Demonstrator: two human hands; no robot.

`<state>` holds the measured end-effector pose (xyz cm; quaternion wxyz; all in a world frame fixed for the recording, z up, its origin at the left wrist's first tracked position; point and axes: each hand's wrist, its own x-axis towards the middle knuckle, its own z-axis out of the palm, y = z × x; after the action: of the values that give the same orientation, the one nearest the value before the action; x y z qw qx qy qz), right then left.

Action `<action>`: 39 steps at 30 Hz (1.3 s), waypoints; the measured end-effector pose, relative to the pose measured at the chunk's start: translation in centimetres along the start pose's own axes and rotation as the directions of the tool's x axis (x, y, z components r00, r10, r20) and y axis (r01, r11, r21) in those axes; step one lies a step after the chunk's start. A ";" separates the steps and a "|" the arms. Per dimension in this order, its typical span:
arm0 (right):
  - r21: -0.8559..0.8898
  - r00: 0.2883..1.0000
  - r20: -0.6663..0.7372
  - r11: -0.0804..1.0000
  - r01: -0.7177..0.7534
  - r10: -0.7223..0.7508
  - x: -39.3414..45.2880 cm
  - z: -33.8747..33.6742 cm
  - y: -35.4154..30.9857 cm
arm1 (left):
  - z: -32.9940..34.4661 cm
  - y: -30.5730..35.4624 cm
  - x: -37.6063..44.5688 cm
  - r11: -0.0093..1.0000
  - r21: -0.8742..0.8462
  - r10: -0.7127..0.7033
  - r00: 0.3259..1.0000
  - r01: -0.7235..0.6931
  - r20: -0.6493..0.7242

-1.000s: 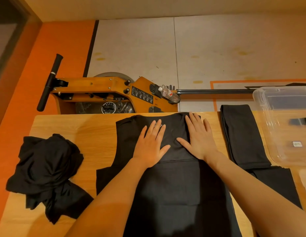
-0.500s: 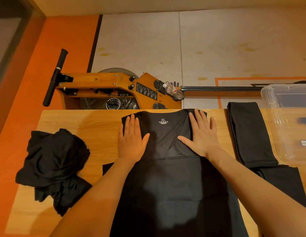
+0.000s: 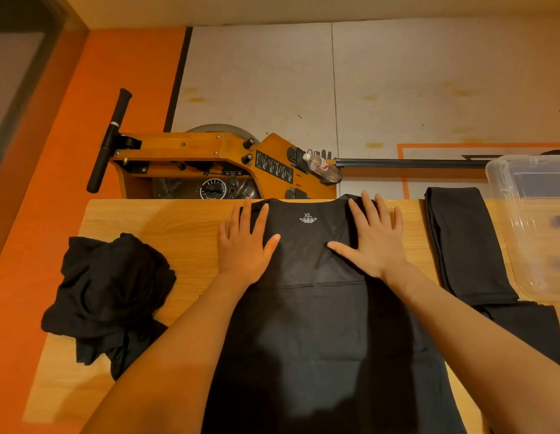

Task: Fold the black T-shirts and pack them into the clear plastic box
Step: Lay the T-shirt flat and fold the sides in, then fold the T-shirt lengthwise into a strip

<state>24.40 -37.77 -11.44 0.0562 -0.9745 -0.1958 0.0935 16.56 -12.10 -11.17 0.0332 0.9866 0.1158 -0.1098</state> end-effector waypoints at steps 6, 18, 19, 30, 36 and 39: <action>0.125 0.984 -0.137 0.988 -0.096 0.113 -3.2 -1.6 0.4 | -1.2 -2.0 -3.1 0.995 -0.077 -0.063 0.996 0.058 -0.062; 0.240 0.915 -0.028 0.892 -0.384 0.402 -13.4 -1.7 0.8 | 0.8 -8.1 -13.8 0.980 -0.101 -0.170 0.985 0.170 0.013; 0.288 0.893 -0.024 0.858 -0.425 0.450 -13.7 -1.6 0.7 | 0.9 -8.1 -14.1 0.977 -0.110 -0.182 0.983 0.182 0.016; 0.641 0.640 0.134 0.426 -0.638 0.756 -13.1 -2.1 0.0 | 0.6 -7.4 -13.1 0.840 -0.398 -0.395 0.919 0.369 0.017; 0.675 0.648 0.095 0.430 -0.599 0.755 -13.3 -2.0 0.0 | 0.0 -6.8 -12.9 0.811 -0.431 -0.425 0.905 0.396 0.030; 0.717 0.611 0.108 0.364 -0.594 0.785 -13.3 -2.2 -0.2 | -0.2 -6.8 -13.0 0.780 -0.486 -0.439 0.898 0.394 0.024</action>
<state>12.74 -42.92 -7.15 0.3954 -0.8688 0.2939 0.0490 2.66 -8.36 -8.31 0.2456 0.9010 0.3558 -0.0374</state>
